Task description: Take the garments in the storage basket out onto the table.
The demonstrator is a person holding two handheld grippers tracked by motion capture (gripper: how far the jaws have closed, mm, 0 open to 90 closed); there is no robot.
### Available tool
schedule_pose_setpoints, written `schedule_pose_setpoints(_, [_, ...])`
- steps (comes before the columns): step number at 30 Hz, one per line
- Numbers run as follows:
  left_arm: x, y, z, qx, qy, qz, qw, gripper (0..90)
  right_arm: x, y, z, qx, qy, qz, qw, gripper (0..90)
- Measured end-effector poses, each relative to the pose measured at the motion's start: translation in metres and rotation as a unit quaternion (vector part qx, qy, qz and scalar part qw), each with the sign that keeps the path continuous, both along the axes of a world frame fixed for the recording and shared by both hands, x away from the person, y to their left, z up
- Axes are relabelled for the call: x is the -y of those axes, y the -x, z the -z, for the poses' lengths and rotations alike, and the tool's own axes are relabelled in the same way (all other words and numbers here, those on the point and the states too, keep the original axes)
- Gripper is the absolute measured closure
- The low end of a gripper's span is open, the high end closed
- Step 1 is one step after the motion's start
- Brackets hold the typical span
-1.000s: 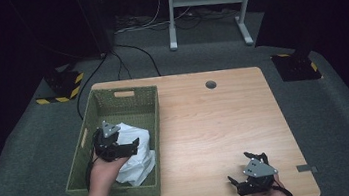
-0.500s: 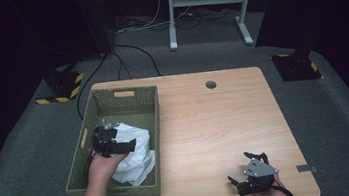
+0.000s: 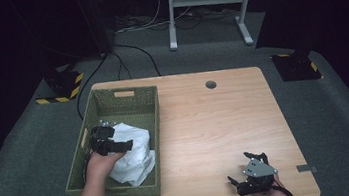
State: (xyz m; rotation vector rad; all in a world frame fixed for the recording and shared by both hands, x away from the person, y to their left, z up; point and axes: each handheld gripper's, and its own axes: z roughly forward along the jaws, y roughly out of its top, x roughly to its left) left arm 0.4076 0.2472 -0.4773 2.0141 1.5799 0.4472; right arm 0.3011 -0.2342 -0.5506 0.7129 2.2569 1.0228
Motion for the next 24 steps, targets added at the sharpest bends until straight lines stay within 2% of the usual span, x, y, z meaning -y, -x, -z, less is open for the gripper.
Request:
schedule_pose_setpoints(3, [-0.004,-0.002,0.003,-0.008,0.001,-0.006,1.0000,2.5,0.000,0.000,0.000,0.000,0.001,0.000,1.0000,0.2])
schedule_pose_setpoints(6, [-0.006,-0.003,0.008,-0.021,0.016,-0.007,0.9996,2.5,0.000,0.000,0.000,0.001,0.002,0.001,1.0000,0.2])
schedule_pose_setpoints(15, [-0.009,-0.006,0.020,-0.043,0.031,-0.011,0.9985,2.3,0.000,0.000,0.000,0.000,-0.002,-0.001,1.0000,0.2])
schedule_pose_setpoints(22, [-0.005,-0.007,0.026,-0.062,0.026,0.001,0.9977,2.3,0.000,0.000,0.000,0.001,0.002,-0.001,1.0000,0.2])
schedule_pose_setpoints(24, [-0.004,-0.007,0.028,-0.068,0.017,0.002,0.9975,2.3,0.000,0.000,0.000,0.003,0.003,-0.002,1.0000,0.2])
